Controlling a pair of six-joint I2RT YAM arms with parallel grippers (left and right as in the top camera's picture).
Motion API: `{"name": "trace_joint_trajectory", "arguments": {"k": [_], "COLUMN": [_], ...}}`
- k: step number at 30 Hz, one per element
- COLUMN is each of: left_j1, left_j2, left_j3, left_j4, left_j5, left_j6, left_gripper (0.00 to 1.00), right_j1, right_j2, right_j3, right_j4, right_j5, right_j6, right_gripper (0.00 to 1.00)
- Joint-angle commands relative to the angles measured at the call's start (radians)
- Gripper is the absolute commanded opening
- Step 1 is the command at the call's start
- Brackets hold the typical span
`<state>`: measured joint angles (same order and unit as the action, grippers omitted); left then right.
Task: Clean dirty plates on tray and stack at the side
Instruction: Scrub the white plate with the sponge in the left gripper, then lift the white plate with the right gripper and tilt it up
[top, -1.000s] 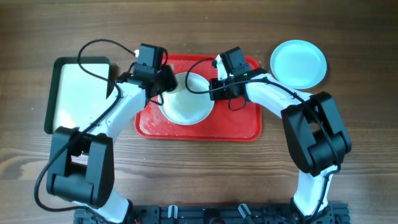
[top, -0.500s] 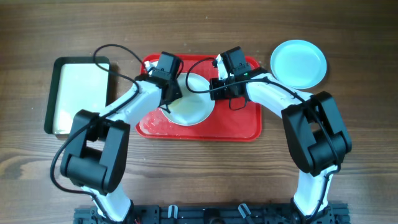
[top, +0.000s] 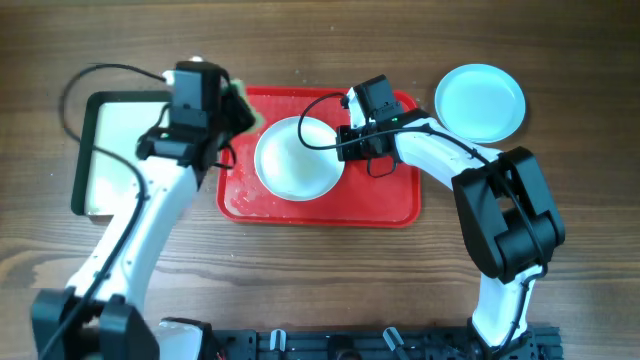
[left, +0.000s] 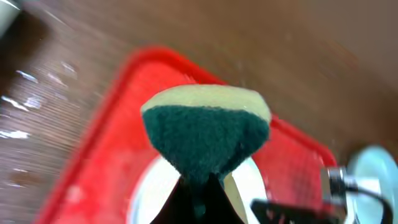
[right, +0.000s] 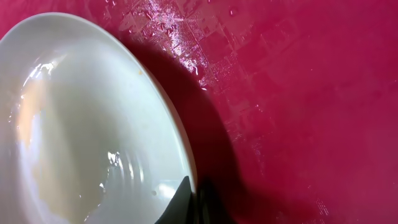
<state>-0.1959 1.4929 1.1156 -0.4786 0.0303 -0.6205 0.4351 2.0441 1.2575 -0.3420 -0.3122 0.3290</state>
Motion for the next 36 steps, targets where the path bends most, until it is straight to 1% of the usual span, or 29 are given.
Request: {"name": "trace_joint_trajectory", "arguments": {"k": [1, 5, 6, 7, 8, 9, 10, 13, 15, 19, 21, 23, 25, 27, 28, 29, 30, 31, 32, 33, 35, 36], "left_j1": [-0.103, -0.198, -0.202, -0.201, -0.192, -0.185, -0.171, -0.149, -0.148, -0.135, -0.077, 0.027, 0.198, 0.329, 0.396, 0.432, 0.467, 0.502, 0.515, 0.533, 0.538, 0.538], "left_j2": [0.144, 0.316, 0.346, 0.360, 0.363, 0.359, 0.352, 0.327, 0.287, 0.135, 0.014, -0.080, -0.132, -0.122, -0.112, -0.106, -0.101, -0.098, -0.098, -0.098, -0.098, -0.098], "left_j3": [-0.003, -0.003, -0.003, -0.003, -0.003, -0.003, -0.003, -0.003, -0.003, -0.003, -0.003, -0.003, -0.003, -0.003, -0.003, -0.003, -0.003, -0.003, -0.003, -0.003, -0.003, -0.003], "left_j4": [0.008, 0.018, 0.010, -0.013, -0.056, -0.080, -0.106, -0.177, -0.198, -0.179, -0.160, -0.142, -0.140, -0.163, -0.194, -0.208, -0.222, -0.238, -0.245, -0.248, -0.248, -0.248], "left_j5": [0.134, 0.124, 0.087, 0.027, -0.084, -0.152, -0.234, -0.483, -0.611, -0.609, -0.464, -0.268, -0.042, 0.103, 0.114, 0.115, 0.114, 0.114, 0.115, 0.115, 0.115, 0.115], "left_j6": [-0.021, -0.019, -0.012, -0.012, -0.012, -0.002, 0.042, 0.048, 0.048, 0.023, 0.002, 0.003, 0.003, 0.012, 0.015, 0.031, 0.065, 0.104, 0.109, 0.109, 0.109, 0.109], "left_gripper": [0.04, 0.04, 0.04, 0.04, 0.04, 0.04, 0.04, 0.04, 0.04, 0.04, 0.04, 0.04, 0.04, 0.04, 0.04, 0.04, 0.04, 0.04, 0.04, 0.04, 0.04, 0.04], "right_j1": [-0.010, -0.010, -0.010, -0.010, -0.010, -0.010, -0.010, -0.010, -0.010, -0.010, -0.009, 0.000, 0.048, 0.121, 0.177, 0.220, 0.277, 0.344, 0.378, 0.444, 0.497, 0.516], "right_j2": [0.040, 0.040, 0.040, 0.040, 0.040, 0.040, 0.040, 0.040, 0.040, 0.021, -0.029, -0.109, -0.229, -0.325, -0.380, -0.413, -0.447, -0.472, -0.478, -0.477, -0.477, -0.477], "right_j3": [-0.008, -0.008, -0.008, -0.008, -0.008, -0.008, -0.008, -0.008, -0.008, -0.008, -0.008, -0.007, -0.007, -0.007, -0.007, -0.007, -0.007, -0.007, -0.007, -0.007, -0.007, -0.007], "right_j4": [-0.006, -0.007, -0.008, -0.008, -0.008, -0.008, -0.008, -0.008, -0.007, -0.006, -0.009, -0.011, -0.014, 0.002, 0.028, 0.053, 0.094, 0.155, 0.195, 0.290, 0.359, 0.391], "right_j5": [0.058, 0.065, 0.069, 0.069, 0.069, 0.069, 0.069, 0.069, 0.069, 0.069, 0.079, 0.117, 0.286, 0.499, 0.629, 0.710, 0.819, 0.941, 1.002, 1.114, 1.150, 1.163], "right_j6": [0.012, 0.012, 0.012, 0.011, 0.012, 0.012, 0.012, 0.012, 0.011, -0.064, -0.108, -0.161, -0.286, -0.415, -0.524, -0.610, -0.745, -0.930, -1.042, -1.319, -1.572, -1.658], "right_gripper": [0.04, 0.04, 0.04, 0.04, 0.04, 0.04, 0.04, 0.04, 0.04, 0.04, 0.04, 0.04, 0.04, 0.04, 0.04, 0.04, 0.04, 0.04, 0.04, 0.04, 0.04, 0.04]}}
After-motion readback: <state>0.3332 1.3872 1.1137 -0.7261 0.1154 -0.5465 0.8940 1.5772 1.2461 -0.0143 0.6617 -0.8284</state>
